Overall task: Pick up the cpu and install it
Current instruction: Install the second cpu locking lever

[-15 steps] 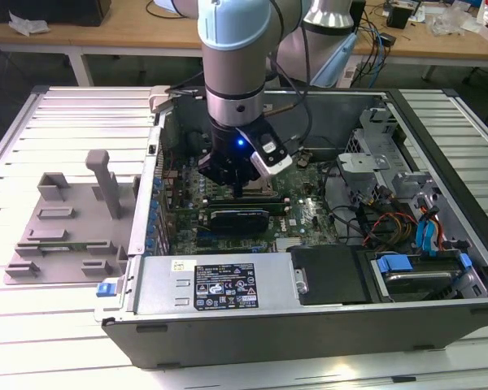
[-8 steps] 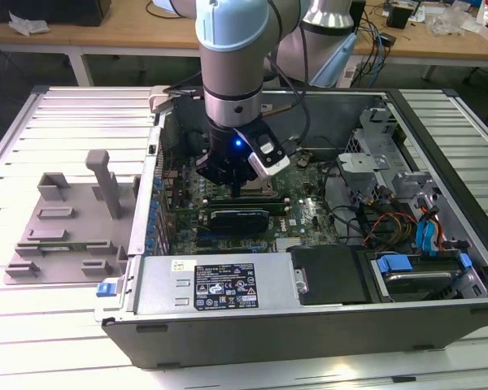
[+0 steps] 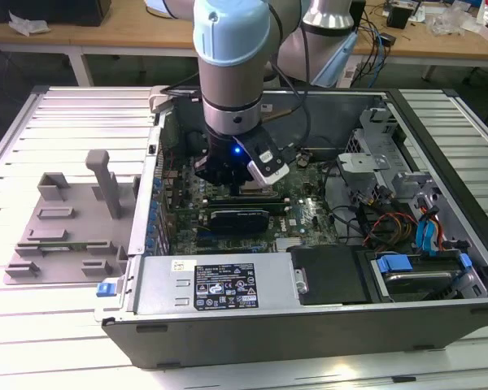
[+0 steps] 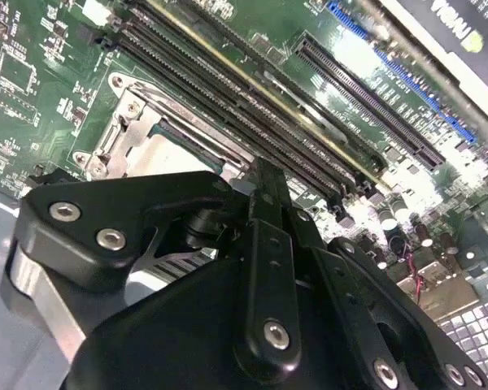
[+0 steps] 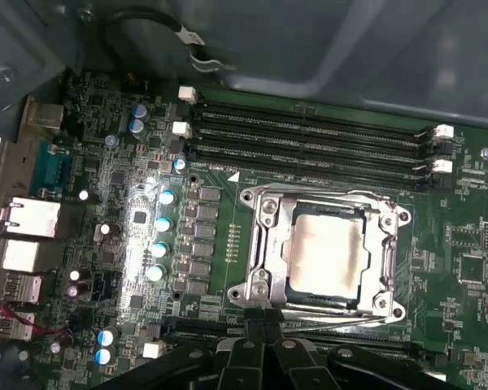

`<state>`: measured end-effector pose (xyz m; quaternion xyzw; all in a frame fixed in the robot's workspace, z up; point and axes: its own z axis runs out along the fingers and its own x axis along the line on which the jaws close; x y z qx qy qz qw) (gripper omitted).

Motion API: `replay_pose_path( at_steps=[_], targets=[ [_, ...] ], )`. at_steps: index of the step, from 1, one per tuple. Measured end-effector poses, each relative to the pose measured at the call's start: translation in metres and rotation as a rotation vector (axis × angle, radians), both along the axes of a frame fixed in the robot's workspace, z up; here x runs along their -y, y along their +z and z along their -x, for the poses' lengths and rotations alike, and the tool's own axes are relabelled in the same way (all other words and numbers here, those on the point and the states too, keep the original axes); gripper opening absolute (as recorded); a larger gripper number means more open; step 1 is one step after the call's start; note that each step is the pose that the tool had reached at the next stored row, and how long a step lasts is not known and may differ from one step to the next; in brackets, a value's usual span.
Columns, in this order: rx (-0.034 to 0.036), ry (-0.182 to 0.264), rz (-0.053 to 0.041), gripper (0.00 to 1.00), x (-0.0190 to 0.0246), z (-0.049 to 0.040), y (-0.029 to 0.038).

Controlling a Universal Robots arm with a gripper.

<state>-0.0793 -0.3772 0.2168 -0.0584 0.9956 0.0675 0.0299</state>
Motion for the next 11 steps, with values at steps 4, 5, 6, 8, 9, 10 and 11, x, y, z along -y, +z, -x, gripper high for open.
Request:
replay_pose_path(
  at_steps=[4, 5, 6, 8, 9, 10, 11],
  targets=[
    [0.0000, 0.000, -0.0550, 0.11, 0.0107, 0.0001, -0.0003],
    [0.0000, 0.000, -0.0736, 0.11, 0.0113, 0.0001, -0.0007],
    [0.0001, 0.000, -0.0809, 0.11, 0.0125, 0.0002, -0.0023],
    [0.0000, -0.001, -0.0818, 0.11, 0.0133, 0.0026, -0.0052],
    [0.0007, -0.021, -0.0815, 0.11, 0.0135, 0.0027, -0.0062],
    [0.0012, -0.029, -0.0819, 0.11, 0.0147, 0.0026, -0.0064],
    [0.0013, -0.032, -0.0819, 0.11, 0.0155, 0.0026, -0.0065]
  ],
)
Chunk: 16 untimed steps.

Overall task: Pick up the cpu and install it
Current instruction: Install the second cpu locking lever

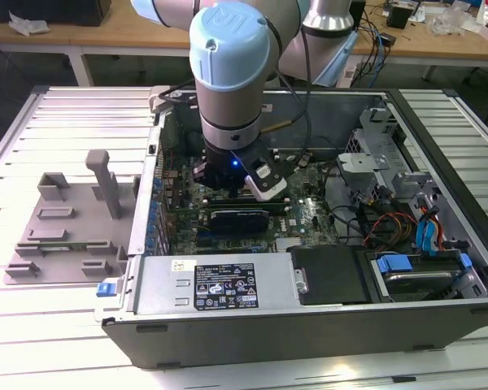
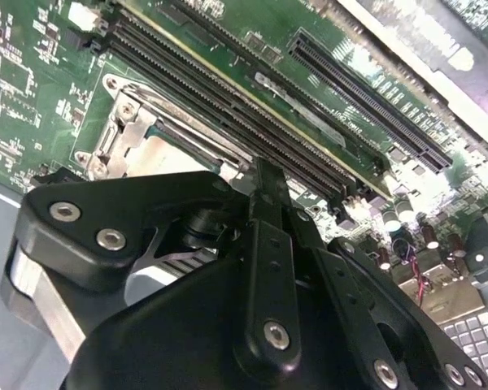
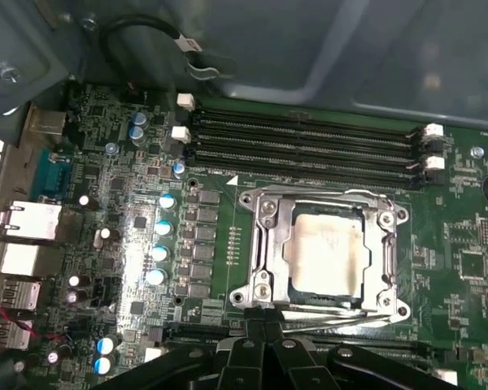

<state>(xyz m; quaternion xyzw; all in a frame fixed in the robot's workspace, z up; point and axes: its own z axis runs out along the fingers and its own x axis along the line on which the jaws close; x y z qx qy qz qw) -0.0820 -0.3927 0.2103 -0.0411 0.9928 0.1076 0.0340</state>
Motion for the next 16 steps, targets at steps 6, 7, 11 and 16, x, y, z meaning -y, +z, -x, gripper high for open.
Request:
replay_pose_path(
  at_steps=[6, 7, 11, 16],
  targets=[
    [0.0000, -0.004, -0.0357, 0.11, 0.0030, 0.0035, -0.0021],
    [-0.0001, -0.012, -0.0363, 0.11, 0.0033, 0.0036, -0.0037],
    [0.0008, -0.056, -0.0486, 0.11, 0.0033, 0.0039, -0.0072],
    [0.0005, -0.082, -0.0763, 0.11, 0.0033, 0.0121, -0.0101]
  ],
)
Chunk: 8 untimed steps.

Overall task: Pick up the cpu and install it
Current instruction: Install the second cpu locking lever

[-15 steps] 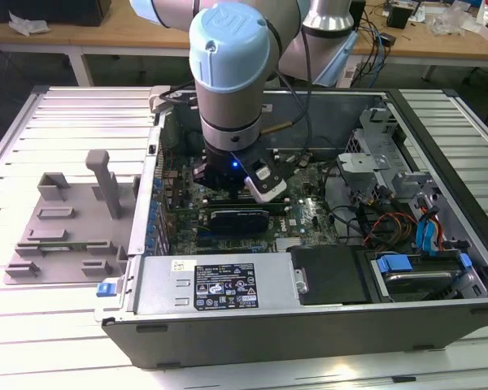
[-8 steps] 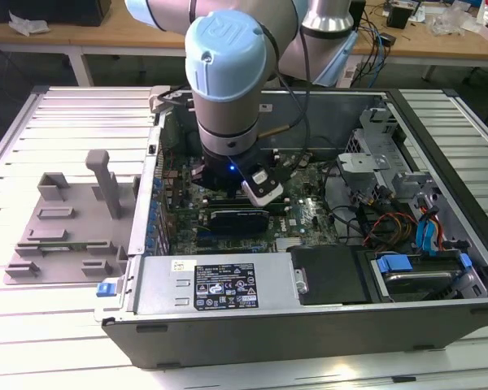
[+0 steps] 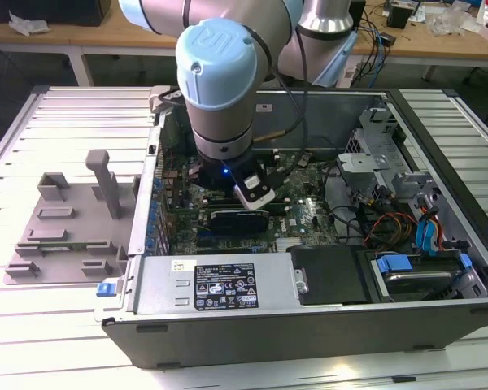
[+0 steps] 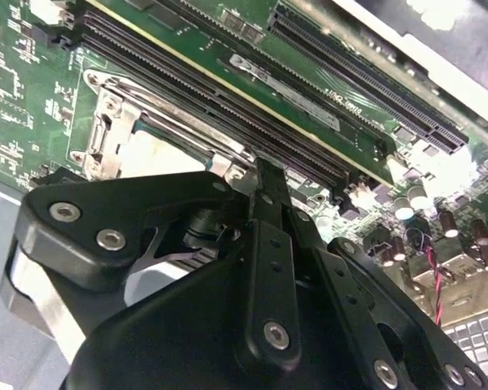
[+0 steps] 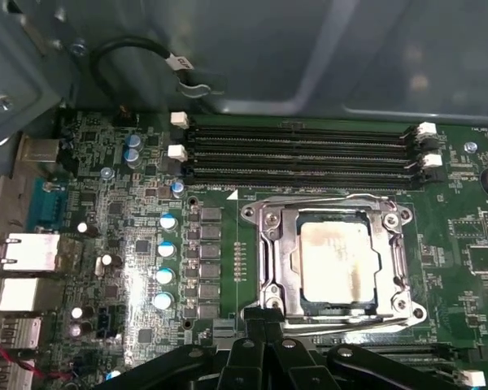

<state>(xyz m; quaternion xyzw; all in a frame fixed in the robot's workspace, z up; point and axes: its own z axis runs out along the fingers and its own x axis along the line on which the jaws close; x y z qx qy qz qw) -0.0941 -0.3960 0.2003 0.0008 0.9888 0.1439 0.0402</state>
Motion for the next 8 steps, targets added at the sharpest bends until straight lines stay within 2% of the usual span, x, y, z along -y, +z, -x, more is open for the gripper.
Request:
replay_pose_path(
  at_steps=[4, 8],
  targets=[
    [-0.0001, -0.009, -0.0111, 0.11, 0.0000, 0.0033, -0.0018],
    [0.0002, -0.022, -0.0104, 0.11, -0.0007, 0.0035, -0.0050]
  ],
)
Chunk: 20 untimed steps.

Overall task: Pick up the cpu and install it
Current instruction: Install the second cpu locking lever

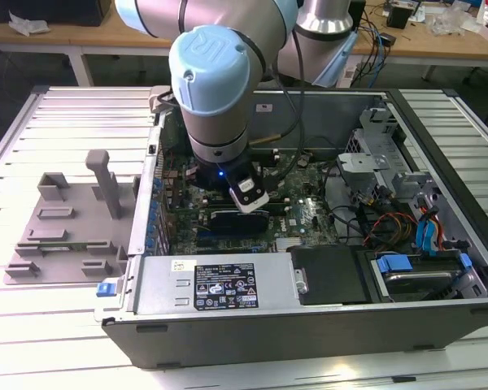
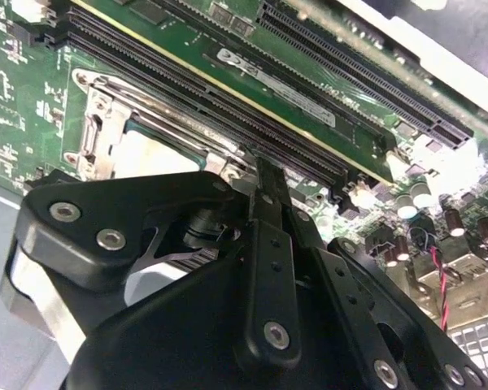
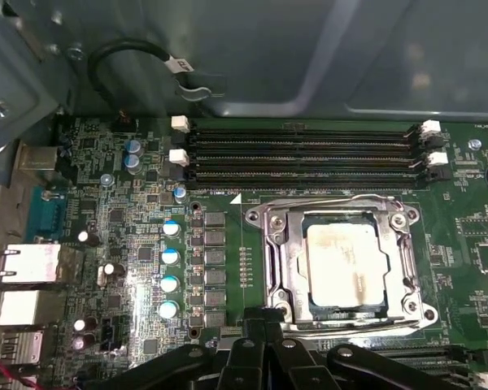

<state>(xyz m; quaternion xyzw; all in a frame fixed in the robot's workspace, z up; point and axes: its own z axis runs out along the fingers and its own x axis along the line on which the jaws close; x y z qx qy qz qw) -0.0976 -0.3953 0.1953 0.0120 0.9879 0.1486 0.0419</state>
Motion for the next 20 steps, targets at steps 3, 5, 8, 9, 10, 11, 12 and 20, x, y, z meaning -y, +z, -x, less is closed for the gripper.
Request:
replay_pose_path(
  at_steps=[3, 5, 8, 9, 10, 11, 12, 20],
  targets=[
    [-0.0009, 0.000, 0.0109, 0.11, -0.0023, 0.0000, -0.0011],
    [-0.0003, 0.000, 0.0163, 0.11, -0.0028, 0.0000, 0.0003],
    [-0.0007, 0.000, 0.0311, 0.11, -0.0027, 0.0000, 0.0002],
    [-0.0007, 0.000, 0.0353, 0.11, -0.0029, 0.0000, -0.0002],
    [-0.0010, -0.001, 0.0436, 0.11, -0.0031, 0.0000, -0.0010],
    [-0.0009, -0.001, 0.0478, 0.11, -0.0034, 0.0000, -0.0016],
    [-0.0009, -0.001, 0.0480, 0.11, -0.0036, 0.0000, -0.0016],
    [-0.0008, -0.001, 0.0475, 0.11, -0.0163, -0.0001, 0.0174]
  ],
)
